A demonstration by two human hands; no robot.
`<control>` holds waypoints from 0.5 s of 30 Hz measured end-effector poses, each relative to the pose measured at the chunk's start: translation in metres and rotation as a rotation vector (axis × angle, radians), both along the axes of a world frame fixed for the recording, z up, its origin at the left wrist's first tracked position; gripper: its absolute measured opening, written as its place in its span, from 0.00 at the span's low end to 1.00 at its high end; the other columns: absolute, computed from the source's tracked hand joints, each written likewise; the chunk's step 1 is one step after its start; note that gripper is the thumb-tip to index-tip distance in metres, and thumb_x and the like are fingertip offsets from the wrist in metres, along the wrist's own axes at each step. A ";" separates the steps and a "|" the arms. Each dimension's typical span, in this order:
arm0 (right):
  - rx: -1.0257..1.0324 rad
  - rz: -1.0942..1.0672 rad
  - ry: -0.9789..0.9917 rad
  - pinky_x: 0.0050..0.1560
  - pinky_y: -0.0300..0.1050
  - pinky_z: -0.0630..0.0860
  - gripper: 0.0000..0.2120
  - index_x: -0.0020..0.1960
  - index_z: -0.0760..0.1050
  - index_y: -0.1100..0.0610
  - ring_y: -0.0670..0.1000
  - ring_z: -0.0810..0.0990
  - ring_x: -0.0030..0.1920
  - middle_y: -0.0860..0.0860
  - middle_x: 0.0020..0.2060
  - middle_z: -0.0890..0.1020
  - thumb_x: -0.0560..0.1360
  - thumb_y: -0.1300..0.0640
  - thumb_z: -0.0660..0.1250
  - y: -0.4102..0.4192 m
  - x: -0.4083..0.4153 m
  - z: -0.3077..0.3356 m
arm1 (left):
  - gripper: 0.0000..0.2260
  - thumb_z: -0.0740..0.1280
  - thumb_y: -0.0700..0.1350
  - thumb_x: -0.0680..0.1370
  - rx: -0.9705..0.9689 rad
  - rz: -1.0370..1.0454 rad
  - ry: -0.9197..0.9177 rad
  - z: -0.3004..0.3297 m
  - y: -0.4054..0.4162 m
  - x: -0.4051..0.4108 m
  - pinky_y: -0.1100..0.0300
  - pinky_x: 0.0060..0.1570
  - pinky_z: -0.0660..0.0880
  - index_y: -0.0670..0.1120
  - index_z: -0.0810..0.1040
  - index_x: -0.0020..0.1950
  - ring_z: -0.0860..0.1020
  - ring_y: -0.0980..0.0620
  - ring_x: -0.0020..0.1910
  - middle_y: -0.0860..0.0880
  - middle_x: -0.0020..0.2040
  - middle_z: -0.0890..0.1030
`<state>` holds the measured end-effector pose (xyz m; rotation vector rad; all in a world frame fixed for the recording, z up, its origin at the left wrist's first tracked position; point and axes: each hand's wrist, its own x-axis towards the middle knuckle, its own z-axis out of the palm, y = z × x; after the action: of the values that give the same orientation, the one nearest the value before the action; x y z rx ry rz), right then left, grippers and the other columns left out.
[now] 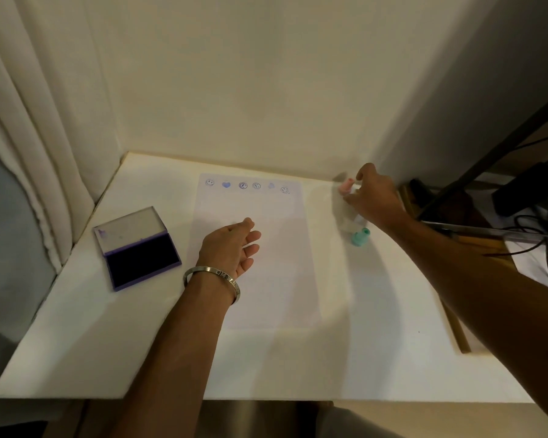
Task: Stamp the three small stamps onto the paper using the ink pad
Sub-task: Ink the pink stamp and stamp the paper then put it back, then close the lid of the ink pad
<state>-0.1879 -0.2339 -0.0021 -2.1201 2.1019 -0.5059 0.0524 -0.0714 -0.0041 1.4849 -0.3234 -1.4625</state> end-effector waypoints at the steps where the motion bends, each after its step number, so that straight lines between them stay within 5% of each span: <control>1: 0.015 0.000 -0.014 0.35 0.43 0.70 0.14 0.53 0.65 0.57 0.55 0.75 0.35 0.57 0.39 0.78 0.77 0.48 0.64 0.001 -0.001 0.001 | 0.13 0.67 0.52 0.76 0.000 0.000 0.000 0.000 0.000 0.001 0.62 0.35 0.72 0.48 0.79 0.57 0.80 0.55 0.42 0.52 0.45 0.84; 6: 0.103 -0.039 0.089 0.36 0.45 0.73 0.28 0.56 0.67 0.58 0.56 0.78 0.40 0.55 0.43 0.78 0.74 0.33 0.61 0.023 -0.008 0.015 | 0.12 0.67 0.52 0.75 -0.006 -0.006 0.001 -0.001 0.001 0.001 0.62 0.34 0.72 0.49 0.79 0.56 0.81 0.55 0.43 0.52 0.46 0.84; 9: 0.264 0.056 0.253 0.35 0.42 0.71 0.29 0.49 0.72 0.57 0.52 0.79 0.38 0.52 0.40 0.79 0.71 0.30 0.64 0.043 -0.013 0.026 | 0.11 0.67 0.52 0.76 -0.005 -0.009 -0.005 -0.001 0.003 0.003 0.61 0.35 0.72 0.49 0.80 0.55 0.81 0.55 0.43 0.52 0.46 0.84; 12: 0.451 0.088 0.178 0.28 0.40 0.74 0.20 0.48 0.73 0.52 0.49 0.81 0.32 0.50 0.38 0.80 0.71 0.37 0.71 0.061 -0.014 0.031 | 0.12 0.67 0.52 0.75 -0.006 -0.009 -0.009 -0.001 0.004 0.004 0.62 0.34 0.72 0.49 0.80 0.55 0.81 0.55 0.44 0.52 0.46 0.84; 15: 0.533 0.101 0.150 0.40 0.45 0.83 0.10 0.50 0.77 0.55 0.51 0.84 0.36 0.53 0.42 0.83 0.72 0.53 0.74 0.063 -0.010 0.023 | 0.12 0.67 0.52 0.76 -0.004 -0.012 -0.010 0.000 0.004 0.003 0.62 0.34 0.72 0.48 0.80 0.55 0.81 0.55 0.44 0.52 0.46 0.84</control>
<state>-0.1984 -0.1710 0.0207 -1.9710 1.9031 0.2153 0.0549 -0.0676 -0.0041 1.4894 -0.3414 -1.4635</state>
